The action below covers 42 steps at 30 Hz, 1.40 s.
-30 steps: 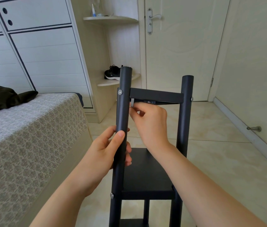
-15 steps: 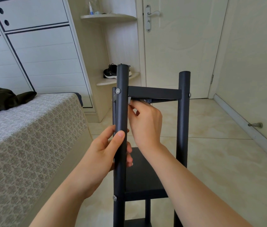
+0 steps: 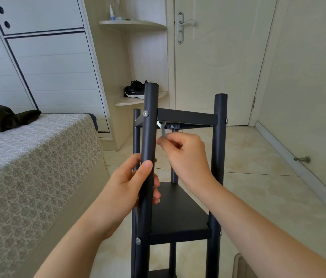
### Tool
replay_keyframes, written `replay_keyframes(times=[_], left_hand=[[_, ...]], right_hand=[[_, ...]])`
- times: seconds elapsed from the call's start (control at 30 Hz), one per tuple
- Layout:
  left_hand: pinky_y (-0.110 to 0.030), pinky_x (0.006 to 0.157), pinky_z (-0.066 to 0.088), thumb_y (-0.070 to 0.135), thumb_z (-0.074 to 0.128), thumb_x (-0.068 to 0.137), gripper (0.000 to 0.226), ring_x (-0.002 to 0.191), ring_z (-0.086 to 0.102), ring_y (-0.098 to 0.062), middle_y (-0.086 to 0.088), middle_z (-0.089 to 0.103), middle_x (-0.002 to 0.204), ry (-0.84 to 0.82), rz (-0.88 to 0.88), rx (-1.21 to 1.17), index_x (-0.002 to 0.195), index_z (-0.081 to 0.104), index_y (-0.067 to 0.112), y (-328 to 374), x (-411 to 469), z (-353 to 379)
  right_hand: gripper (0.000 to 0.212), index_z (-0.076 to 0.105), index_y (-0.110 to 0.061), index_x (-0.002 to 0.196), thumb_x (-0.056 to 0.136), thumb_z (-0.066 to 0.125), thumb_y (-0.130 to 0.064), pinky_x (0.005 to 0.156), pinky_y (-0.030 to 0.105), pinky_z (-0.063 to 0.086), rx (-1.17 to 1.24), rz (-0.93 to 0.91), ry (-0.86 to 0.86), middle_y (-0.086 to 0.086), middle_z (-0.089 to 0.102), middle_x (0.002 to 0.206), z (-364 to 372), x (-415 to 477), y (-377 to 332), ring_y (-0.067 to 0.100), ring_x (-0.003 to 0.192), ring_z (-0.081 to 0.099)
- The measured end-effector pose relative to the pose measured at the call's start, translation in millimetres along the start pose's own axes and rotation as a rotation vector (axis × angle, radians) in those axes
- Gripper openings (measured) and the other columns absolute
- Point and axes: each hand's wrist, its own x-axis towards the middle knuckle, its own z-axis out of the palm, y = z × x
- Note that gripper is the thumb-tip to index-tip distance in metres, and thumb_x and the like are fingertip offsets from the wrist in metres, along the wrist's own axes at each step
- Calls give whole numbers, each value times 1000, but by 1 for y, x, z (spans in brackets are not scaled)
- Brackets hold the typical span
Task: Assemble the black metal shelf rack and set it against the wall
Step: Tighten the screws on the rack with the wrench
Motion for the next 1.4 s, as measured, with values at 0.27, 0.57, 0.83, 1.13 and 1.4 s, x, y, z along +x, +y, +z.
replay_keyframes(times=[0.27, 0.57, 0.83, 1.13, 1.4], left_hand=[[-46, 74, 63, 46, 55, 86, 41, 67, 64, -25, -6, 66, 77, 5, 5, 14, 115, 56, 18, 2, 0, 8], [-45, 72, 63, 48, 55, 86, 39, 68, 65, -25, -5, 66, 77, -6, 28, 41, 115, 57, 21, 2, 4, 9], [-44, 72, 62, 47, 56, 86, 27, 69, 65, -25, -7, 65, 79, -12, 25, 12, 105, 62, 28, 0, 5, 4], [-47, 74, 61, 50, 58, 83, 33, 72, 65, -26, -10, 65, 83, -13, 12, 28, 109, 63, 30, 0, 5, -11], [-51, 77, 61, 48, 55, 87, 30, 73, 65, -26, -10, 64, 83, -9, 6, 50, 108, 62, 29, 0, 5, -16]], right_hand=[[37, 60, -3, 60, 95, 62, -15, 58, 23, 36, -8, -9, -36, -10, 38, 45, -17, 0, -10, 7, 48, 37], [35, 60, -15, 61, 96, 62, -18, 55, 14, 34, -160, -82, 77, -12, 46, 50, -7, 2, 2, 6, 52, 47], [30, 70, -14, 69, 96, 61, -23, 56, 28, 47, -144, -136, 185, -4, 60, 55, 22, 5, 11, 11, 53, 56], [27, 67, -8, 69, 95, 63, -16, 54, 30, 45, -90, -238, 250, 1, 60, 59, 47, 15, 21, 12, 55, 52], [31, 64, -11, 66, 96, 61, -17, 52, 20, 39, -129, -216, 205, -8, 51, 54, 43, 14, 18, 7, 50, 46]])
